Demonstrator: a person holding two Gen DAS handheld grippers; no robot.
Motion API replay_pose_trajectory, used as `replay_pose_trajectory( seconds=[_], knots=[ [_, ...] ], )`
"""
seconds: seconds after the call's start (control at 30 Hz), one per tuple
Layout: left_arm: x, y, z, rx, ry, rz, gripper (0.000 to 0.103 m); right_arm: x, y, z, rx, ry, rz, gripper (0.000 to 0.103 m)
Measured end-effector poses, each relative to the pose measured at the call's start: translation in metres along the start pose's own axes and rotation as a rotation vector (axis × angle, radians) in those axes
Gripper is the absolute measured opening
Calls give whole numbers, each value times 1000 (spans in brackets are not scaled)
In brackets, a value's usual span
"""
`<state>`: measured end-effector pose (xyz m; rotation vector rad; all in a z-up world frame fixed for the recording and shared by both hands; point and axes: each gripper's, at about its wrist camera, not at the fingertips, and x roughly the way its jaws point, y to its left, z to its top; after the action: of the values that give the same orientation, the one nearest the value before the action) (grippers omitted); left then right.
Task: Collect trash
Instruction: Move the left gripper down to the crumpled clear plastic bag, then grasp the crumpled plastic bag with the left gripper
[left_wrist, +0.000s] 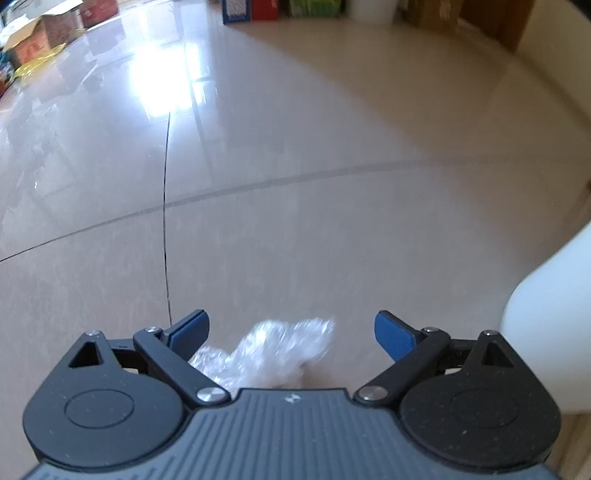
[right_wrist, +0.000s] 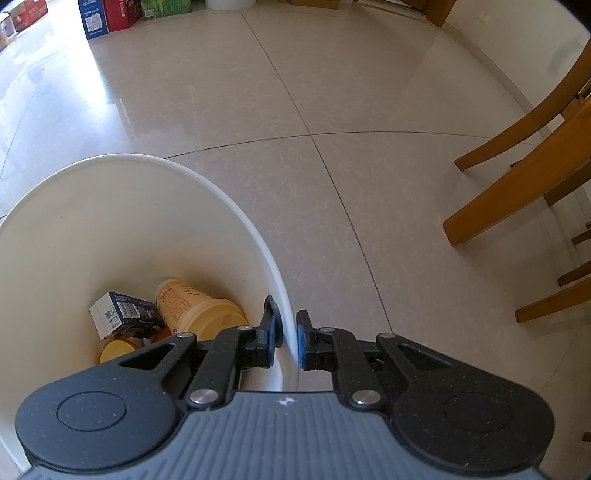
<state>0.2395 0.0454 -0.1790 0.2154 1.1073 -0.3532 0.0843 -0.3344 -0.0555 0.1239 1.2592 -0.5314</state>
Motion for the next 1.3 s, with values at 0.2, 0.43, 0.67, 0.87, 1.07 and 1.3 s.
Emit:
replay_pose_trajectory(
  seconds=[0.2,0.43,0.67,0.87,1.07,1.3],
  knots=[
    [29,-16,-28,169,-10,33,96,1,0,-1,4,-1,-3,14],
    [63,-10,-49,197,22,79,96,1,1,-2,4,-2,-5,14],
    [81,-2,-56,208,46,107,95,2,1,0,13,8,-1,14],
    [87,5,-56,170,79,86,89,1,2,-1,7,7,-7,14],
    [89,2,-54,159,92,81,80,2,2,0,15,10,-8,14],
    [86,-2,-48,153,102,60,55,2,2,0,19,12,-9,15]
  ],
)
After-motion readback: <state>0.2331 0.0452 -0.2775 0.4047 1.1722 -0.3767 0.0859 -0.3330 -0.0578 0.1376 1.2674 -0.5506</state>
